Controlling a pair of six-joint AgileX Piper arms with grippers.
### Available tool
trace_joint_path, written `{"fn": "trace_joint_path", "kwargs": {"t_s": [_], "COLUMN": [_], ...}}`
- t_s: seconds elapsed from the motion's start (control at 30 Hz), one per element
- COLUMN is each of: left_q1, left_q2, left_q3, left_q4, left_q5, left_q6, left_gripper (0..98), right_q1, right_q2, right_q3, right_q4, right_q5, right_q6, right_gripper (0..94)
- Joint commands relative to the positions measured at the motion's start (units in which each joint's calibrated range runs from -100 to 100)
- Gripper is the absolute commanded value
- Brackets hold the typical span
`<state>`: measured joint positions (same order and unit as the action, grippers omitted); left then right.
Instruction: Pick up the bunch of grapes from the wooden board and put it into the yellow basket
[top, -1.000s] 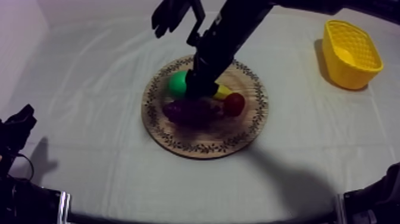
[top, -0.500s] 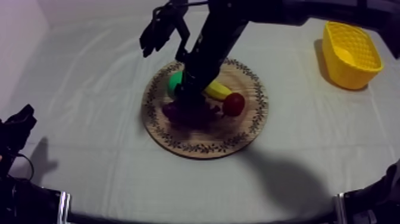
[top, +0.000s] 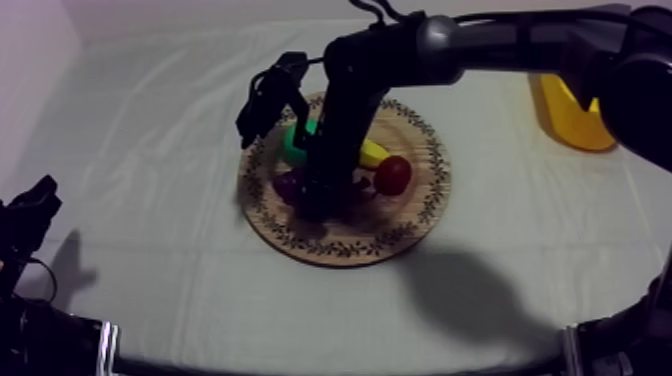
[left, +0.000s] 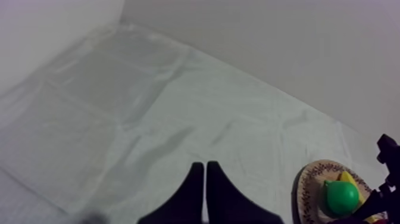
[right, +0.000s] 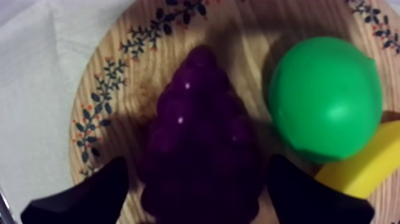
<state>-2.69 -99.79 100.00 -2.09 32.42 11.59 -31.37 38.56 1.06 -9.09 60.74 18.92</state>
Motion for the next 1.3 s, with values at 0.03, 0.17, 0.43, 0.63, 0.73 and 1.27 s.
{"fn": "trace_joint_path", "kwargs": {"t_s": [0.03,0.17,0.43,0.63,0.73,1.27], "left_q1": [0.0,0.0,0.0,0.0,0.0,0.0], "left_q2": [0.0,0.0,0.0,0.0,0.0,0.0], "left_q3": [0.0,0.0,0.0,0.0,0.0,0.0], "left_q4": [0.01,0.01,0.01,0.01,0.01,0.01], "left_q5": [0.0,0.0,0.0,0.0,0.0,0.0], "left_q6": [0.0,0.0,0.0,0.0,0.0,0.0], "left_gripper": [0.1,0.1,0.1,0.1,0.1,0.1], "right_q1": [0.0,-0.2,0.1,0.5,0.3,9.3], "right_q2": [1.2,2.8,2.0,-4.9,-10.6,-46.5], "right_q3": [-0.9,-2.4,-2.1,1.7,5.0,17.6], "right_q4": [0.2,0.9,0.3,-0.2,-0.1,0.6], "right_q5": [0.1,0.7,1.4,1.6,1.9,5.9], "right_q6": [0.0,-0.7,0.2,1.0,1.2,-2.3], "right_gripper": [79.2,77.4,52.8,42.0,41.2,37.4]}}
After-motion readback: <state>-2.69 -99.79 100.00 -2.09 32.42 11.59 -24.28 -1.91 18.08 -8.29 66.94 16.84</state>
